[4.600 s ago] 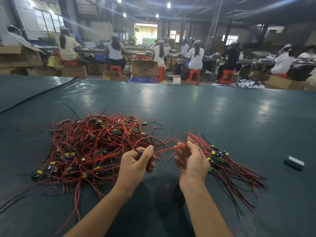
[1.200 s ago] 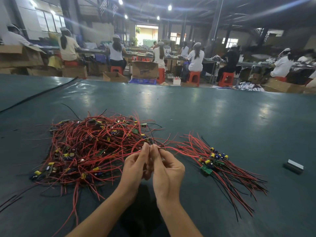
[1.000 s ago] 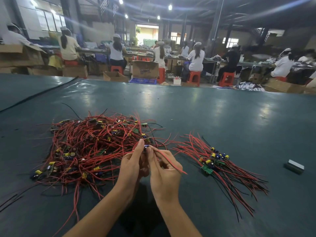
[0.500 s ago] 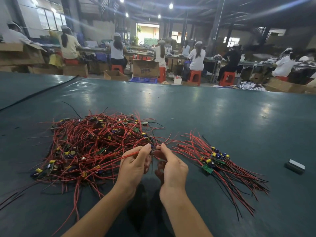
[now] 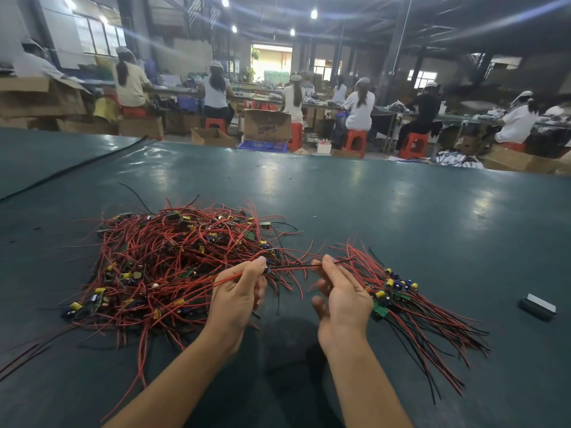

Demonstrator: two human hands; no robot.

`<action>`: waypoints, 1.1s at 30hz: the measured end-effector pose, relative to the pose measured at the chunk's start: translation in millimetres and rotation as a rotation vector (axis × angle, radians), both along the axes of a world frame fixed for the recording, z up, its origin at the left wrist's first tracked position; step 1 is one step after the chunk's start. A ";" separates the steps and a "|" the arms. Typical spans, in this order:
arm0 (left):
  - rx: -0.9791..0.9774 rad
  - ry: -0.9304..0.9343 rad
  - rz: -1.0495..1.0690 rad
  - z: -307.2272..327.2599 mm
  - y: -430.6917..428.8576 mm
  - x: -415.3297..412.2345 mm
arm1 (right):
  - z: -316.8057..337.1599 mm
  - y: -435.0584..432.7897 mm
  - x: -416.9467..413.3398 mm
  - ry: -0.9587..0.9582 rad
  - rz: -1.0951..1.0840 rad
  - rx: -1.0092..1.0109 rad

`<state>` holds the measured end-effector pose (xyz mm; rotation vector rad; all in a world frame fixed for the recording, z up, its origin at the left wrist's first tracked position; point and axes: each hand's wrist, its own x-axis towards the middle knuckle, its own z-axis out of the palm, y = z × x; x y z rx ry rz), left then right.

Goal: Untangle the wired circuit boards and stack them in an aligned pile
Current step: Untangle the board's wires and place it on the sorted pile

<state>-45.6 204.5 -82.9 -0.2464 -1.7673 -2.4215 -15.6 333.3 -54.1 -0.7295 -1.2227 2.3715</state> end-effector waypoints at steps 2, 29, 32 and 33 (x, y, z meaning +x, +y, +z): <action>-0.004 0.003 0.007 0.3 -1.4 -0.8 | 2.0 0.2 0.7 0.038 -0.015 -0.030; -0.026 0.034 -0.066 2.7 1.2 1.8 | -1.0 8.8 -1.1 0.101 -0.257 0.054; 0.023 0.033 -0.070 2.4 1.4 2.1 | -1.4 -5.0 3.9 0.087 -0.139 0.141; 0.011 0.040 -0.073 2.3 1.8 2.5 | -2.1 -12.2 6.3 0.084 -0.065 0.192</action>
